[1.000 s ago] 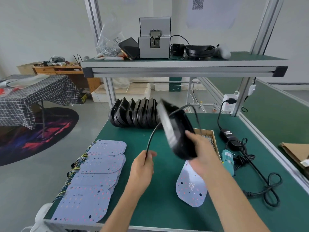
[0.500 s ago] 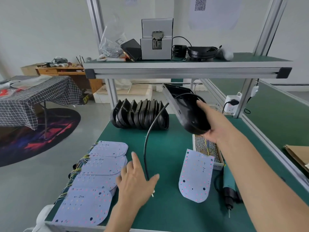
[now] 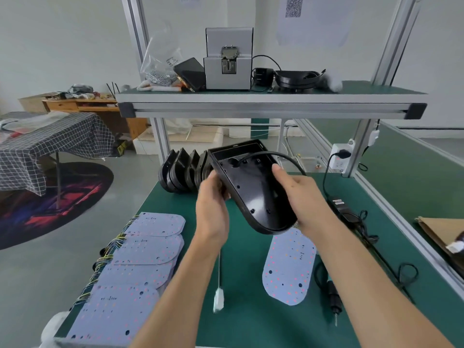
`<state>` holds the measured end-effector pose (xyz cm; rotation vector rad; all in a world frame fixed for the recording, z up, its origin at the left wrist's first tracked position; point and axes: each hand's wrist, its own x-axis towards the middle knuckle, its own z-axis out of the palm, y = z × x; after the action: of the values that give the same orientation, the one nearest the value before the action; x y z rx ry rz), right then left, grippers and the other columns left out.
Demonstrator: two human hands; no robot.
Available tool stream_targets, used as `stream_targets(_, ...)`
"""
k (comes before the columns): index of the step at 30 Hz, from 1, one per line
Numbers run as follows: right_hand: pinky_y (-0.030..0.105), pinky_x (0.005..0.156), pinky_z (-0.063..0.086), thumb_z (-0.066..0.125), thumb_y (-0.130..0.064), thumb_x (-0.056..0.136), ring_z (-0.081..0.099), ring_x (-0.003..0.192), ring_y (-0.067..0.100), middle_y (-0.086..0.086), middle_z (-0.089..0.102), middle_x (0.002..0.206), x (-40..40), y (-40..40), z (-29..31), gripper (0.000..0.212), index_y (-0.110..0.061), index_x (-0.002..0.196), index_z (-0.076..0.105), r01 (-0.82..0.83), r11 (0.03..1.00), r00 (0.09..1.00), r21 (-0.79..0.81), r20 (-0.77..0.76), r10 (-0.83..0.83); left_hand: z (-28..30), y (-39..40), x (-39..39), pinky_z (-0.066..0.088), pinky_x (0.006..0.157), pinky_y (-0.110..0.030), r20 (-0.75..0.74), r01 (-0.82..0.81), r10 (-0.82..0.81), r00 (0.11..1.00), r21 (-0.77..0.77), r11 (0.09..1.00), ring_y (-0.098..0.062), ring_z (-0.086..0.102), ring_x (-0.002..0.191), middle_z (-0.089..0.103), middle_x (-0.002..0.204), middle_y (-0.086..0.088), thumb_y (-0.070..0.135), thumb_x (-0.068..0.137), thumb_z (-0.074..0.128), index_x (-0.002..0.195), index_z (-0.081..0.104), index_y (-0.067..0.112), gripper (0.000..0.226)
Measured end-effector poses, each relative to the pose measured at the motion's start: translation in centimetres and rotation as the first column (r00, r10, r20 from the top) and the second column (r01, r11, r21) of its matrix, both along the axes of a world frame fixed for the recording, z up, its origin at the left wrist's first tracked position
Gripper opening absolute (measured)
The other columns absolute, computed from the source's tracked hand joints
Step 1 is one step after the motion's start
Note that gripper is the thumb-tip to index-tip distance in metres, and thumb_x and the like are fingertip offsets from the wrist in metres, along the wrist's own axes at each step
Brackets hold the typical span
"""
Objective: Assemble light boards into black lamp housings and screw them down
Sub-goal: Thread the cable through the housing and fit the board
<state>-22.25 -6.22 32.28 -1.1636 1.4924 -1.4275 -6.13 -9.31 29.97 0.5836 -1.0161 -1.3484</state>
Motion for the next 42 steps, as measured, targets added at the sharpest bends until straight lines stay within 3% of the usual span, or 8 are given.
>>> stream_targets(4, 0.034, 0.057, 0.019, 0.052, -0.05, 0.105, 0.026, 0.054, 0.014, -0.011, 0.026, 0.051, 1.2, 0.3, -1.6, 0.062, -0.023, 0.057, 0.024, 0.097, 0.993, 0.951, -0.061, -0.289, -0.111, -0.8, 1.0, 0.0, 0.04, 0.115, -0.051, 0.061, 0.109, -0.117, 0.991, 0.12, 0.987, -0.034, 0.059, 0.131, 0.065, 0.136, -0.019, 0.072, 0.089, 0.053, 0.133, 0.064, 0.004, 0.082)
stream_targets(9, 0.036, 0.059, 0.038, 0.038, -0.053, 0.108, 0.046, 0.056, 0.021, -0.005, 0.039, 0.05, 1.7, 2.4, -3.1, 0.062, -0.024, 0.054, 0.032, 0.151, 0.972, 0.664, -0.179, -0.711, -0.234, -1.9, 0.8, 0.6, 0.061, 0.081, -0.039, 0.087, -0.001, -0.023, 0.996, 0.26, 0.966, -0.031, 0.073, 0.094, 0.078, 0.107, -0.014, 0.044, 0.097, 0.048, 0.106, 0.076, 0.01, 0.045)
stream_targets(12, 0.027, 0.057, 0.03, 0.048, -0.041, 0.106, 0.04, 0.06, 0.009, -0.011, 0.041, 0.064, -0.4, 4.0, -3.9, 0.043, -0.026, 0.066, 0.046, 0.251, 0.777, 0.593, -0.578, -0.542, -0.595, -2.5, 0.5, 1.5, 0.062, 0.073, -0.035, 0.011, 0.066, -0.072, 0.997, 0.251, 0.966, -0.023, 0.074, 0.09, 0.078, 0.108, -0.007, 0.04, 0.102, 0.043, 0.1, 0.078, 0.021, 0.041)
stream_targets(17, 0.02, 0.092, 0.042, 0.057, -0.036, 0.106, 0.055, 0.1, -0.012, -0.003, 0.054, 0.133, -4.6, 1.6, -4.9, 0.051, -0.022, 0.154, 0.045, 0.087, 0.994, 0.916, -0.065, -0.387, -0.105, -2.5, 0.7, 2.6, 0.061, 0.074, -0.036, 0.015, 0.088, -0.092, 0.996, 0.191, 0.978, -0.022, 0.074, 0.091, 0.078, 0.106, -0.005, 0.044, 0.093, 0.046, 0.094, 0.081, 0.025, 0.039)
stream_targets(21, 0.024, 0.095, 0.053, 0.055, -0.019, 0.108, 0.071, 0.108, 0.017, 0.001, 0.073, 0.119, -5.3, 0.3, -6.7, 0.029, -0.016, 0.136, 0.058, -0.029, 0.997, 0.971, -0.077, -0.237, 0.009, -2.3, 0.9, 3.2, 0.059, 0.081, -0.043, 0.057, 0.035, -0.048, 0.997, 0.216, 0.976, -0.025, 0.074, 0.097, 0.077, 0.115, -0.009, 0.048, 0.09, 0.048, 0.102, 0.081, 0.024, 0.042)
stream_targets(28, 0.019, 0.049, 0.042, 0.059, -0.024, 0.106, 0.062, 0.065, 0.015, 0.001, 0.078, 0.106, -6.0, 1.7, -5.3, 0.025, -0.036, 0.125, 0.07, 0.028, 0.948, 1.0, -0.317, -0.003, -0.03, -1.8, 1.2, 3.6, 0.046, 0.11, -0.059, 0.298, -0.119, 0.051, 0.953, 0.213, 0.97, -0.034, 0.065, 0.119, 0.074, 0.121, -0.011, 0.061, 0.071, 0.057, 0.11, 0.076, 0.016, 0.062)
stream_targets(36, 0.021, 0.107, 0.036, 0.035, -0.064, 0.1, 0.045, 0.109, -0.006, -0.023, 0.047, 0.124, -3.7, 3.5, -1.1, 0.066, -0.043, 0.162, 0.025, -0.195, 0.954, 0.865, -0.227, -0.499, 0.058, -1.9, 0.6, 2.9, 0.039, 0.08, -0.04, 0.355, -0.229, 0.177, 0.918, 0.108, 0.967, -0.013, 0.05, 0.078, 0.056, 0.077, 0.011, 0.046, 0.08, 0.055, 0.072, 0.063, 0.036, 0.014)
stream_targets(42, 0.011, 0.079, 0.045, 0.064, -0.041, 0.1, 0.065, 0.094, 0.006, -0.02, 0.068, 0.101, -3.2, 3.7, 0.2, 0.028, -0.043, 0.124, 0.051, -0.117, 0.946, 0.834, -0.303, -0.547, -0.072, -0.8, 0.7, 3.9, 0.044, 0.09, -0.044, 0.392, -0.237, 0.229, 0.891, -0.027, 0.971, -0.022, 0.055, 0.089, 0.063, 0.094, 0.0, 0.04, 0.084, 0.054, 0.106, 0.065, 0.014, 0.036)
